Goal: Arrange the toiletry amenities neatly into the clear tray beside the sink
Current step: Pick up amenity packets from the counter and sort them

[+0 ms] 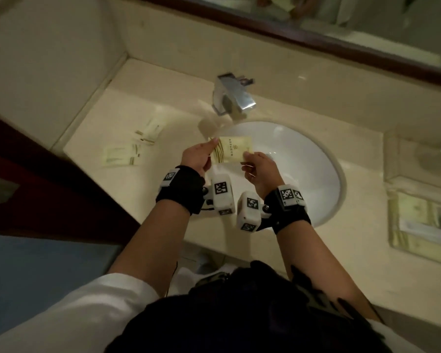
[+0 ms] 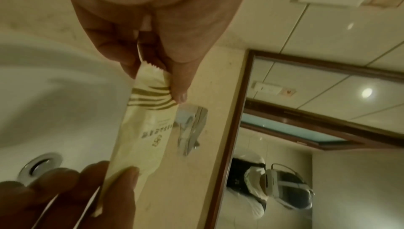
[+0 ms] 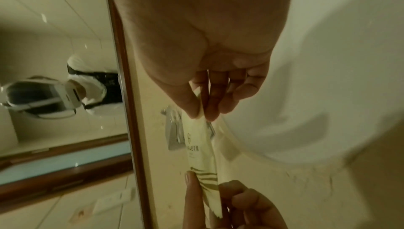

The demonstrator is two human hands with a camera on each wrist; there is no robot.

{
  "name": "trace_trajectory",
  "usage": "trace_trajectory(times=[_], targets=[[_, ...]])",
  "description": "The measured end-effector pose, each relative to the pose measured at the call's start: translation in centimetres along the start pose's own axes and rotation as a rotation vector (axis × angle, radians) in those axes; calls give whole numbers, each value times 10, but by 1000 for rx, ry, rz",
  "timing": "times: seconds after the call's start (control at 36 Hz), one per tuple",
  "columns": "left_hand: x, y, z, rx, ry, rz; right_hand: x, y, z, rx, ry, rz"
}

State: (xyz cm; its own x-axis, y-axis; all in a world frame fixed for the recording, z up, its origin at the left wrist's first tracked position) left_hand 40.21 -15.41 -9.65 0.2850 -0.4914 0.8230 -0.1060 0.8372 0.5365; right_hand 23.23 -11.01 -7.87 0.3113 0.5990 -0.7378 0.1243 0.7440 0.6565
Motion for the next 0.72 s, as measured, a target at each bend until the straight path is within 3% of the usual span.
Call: trace_trajectory(times=[0.31,0.72], targets=[[-52,44,123,-164,-114,-72,-6,32,-136,183,-78,-53],[-149,136,309,-315,-268,-139,-13,77,-362,378,-118,-121]])
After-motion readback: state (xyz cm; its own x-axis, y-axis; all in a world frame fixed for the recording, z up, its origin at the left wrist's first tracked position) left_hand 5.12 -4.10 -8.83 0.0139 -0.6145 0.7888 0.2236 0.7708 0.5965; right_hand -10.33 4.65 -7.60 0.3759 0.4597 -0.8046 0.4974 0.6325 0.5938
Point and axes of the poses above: each hand's wrist, its own y-axis away from the middle knuckle, its own z-axis out of the palm, x = y × z, the point moved 7 cm from there along -y, towards the middle knuckle, and after that the axes turned 6 degrees about z, right-handed, at the moved point
